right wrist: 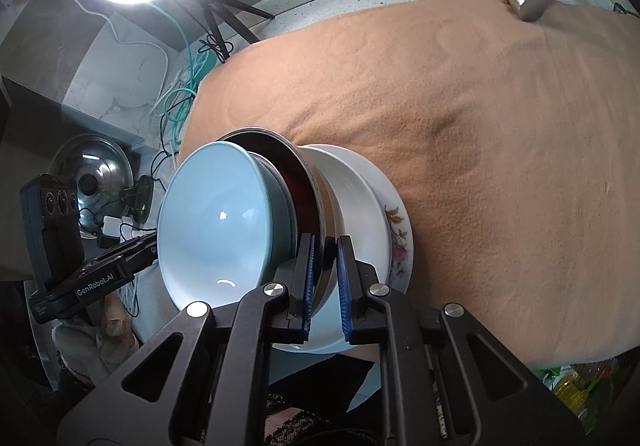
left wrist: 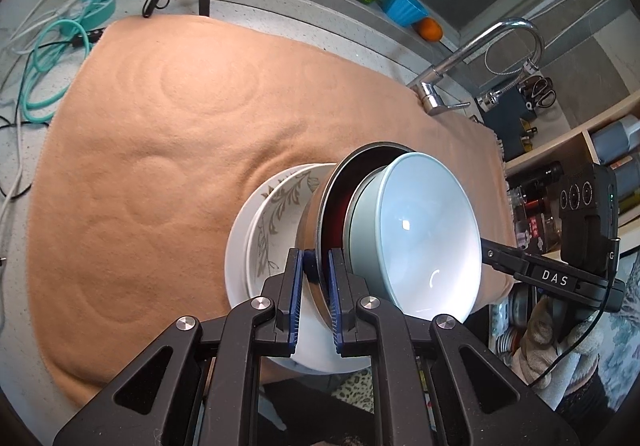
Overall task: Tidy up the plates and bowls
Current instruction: 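Carry the nested bowls onto the plate stack with the left gripper, then open the left gripper to release the bowls on the plates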
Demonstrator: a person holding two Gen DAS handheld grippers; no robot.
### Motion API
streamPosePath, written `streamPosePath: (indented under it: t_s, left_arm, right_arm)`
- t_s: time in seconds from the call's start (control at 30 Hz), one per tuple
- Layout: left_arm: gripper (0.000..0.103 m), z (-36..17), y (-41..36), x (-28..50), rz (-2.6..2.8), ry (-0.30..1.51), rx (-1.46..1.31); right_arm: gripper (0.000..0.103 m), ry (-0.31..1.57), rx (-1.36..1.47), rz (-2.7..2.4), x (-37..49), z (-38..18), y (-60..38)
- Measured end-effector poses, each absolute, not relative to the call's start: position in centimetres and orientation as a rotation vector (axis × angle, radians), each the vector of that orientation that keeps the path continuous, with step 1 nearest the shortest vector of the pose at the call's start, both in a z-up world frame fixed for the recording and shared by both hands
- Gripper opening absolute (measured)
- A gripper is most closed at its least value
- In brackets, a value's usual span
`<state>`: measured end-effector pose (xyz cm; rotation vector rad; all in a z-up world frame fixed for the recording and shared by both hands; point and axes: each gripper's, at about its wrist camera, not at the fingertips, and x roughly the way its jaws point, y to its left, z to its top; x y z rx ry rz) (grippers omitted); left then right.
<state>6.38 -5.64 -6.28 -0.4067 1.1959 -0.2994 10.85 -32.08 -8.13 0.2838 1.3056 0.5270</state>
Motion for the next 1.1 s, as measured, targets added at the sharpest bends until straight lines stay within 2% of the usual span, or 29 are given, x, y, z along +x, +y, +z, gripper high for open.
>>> streamPosePath:
  t_s: [1.1]
  left_arm:
    - [0.011, -7.2, -6.0, 6.4, -0.285, 1.22, -0.406]
  right_arm:
    - [0.012, 1.329, 0.302, 0.527, 10.1, -9.4, -32.4]
